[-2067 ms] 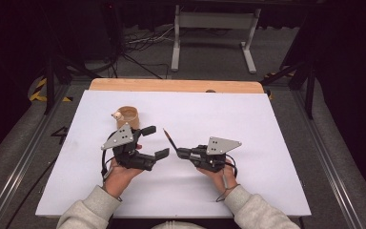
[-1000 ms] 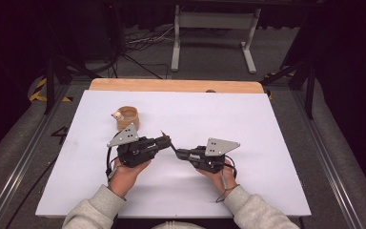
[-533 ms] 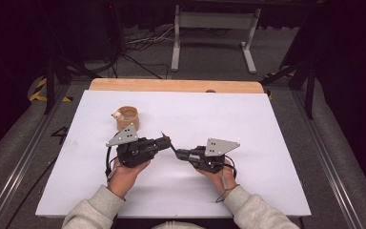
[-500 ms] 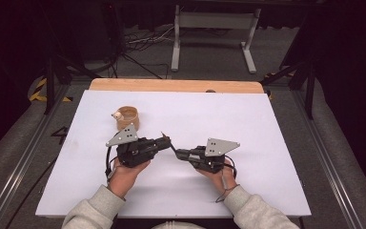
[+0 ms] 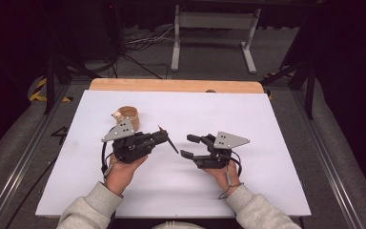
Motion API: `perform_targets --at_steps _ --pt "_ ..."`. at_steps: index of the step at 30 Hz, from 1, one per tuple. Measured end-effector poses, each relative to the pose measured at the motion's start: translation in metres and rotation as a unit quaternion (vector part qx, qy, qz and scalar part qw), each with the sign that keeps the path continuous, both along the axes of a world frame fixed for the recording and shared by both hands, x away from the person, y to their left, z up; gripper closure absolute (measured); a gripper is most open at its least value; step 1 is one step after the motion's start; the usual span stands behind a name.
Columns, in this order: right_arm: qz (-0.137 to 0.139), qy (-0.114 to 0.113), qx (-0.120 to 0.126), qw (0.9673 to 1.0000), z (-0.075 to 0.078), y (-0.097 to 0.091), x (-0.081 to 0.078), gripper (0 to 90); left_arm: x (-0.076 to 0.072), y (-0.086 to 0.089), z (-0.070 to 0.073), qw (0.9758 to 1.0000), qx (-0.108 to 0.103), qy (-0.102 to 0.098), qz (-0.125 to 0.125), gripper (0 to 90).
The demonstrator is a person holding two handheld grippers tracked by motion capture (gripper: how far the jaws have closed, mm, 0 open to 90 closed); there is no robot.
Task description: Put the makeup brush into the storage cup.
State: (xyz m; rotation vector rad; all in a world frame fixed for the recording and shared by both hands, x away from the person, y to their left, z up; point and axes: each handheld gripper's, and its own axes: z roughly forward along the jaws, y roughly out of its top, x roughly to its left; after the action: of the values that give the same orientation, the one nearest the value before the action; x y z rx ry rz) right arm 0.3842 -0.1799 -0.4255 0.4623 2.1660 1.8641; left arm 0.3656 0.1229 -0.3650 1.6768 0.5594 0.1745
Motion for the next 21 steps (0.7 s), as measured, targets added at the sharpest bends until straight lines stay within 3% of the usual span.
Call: perform_targets --at_steps 9,16,18,21 --pt "-0.035 0.008 0.005 0.9993 0.009 -0.014 -0.001 19.7 0.003 0.007 0.015 0.9992 0.018 -0.02 0.031 82.3" --pt "-0.06 0.005 0.02 0.998 0.015 -0.027 -0.005 8.3 0.007 0.016 0.022 0.9975 0.024 -0.022 0.062 82.3" --pt "-0.059 0.001 0.006 0.9983 0.017 -0.032 -0.006 4.7 0.01 0.021 0.023 0.9966 0.027 -0.024 0.074 82.3" --pt "-0.06 0.003 0.022 0.9979 0.018 -0.039 -0.008 0.9 0.013 0.026 0.024 0.9954 0.029 -0.019 0.089 82.3"
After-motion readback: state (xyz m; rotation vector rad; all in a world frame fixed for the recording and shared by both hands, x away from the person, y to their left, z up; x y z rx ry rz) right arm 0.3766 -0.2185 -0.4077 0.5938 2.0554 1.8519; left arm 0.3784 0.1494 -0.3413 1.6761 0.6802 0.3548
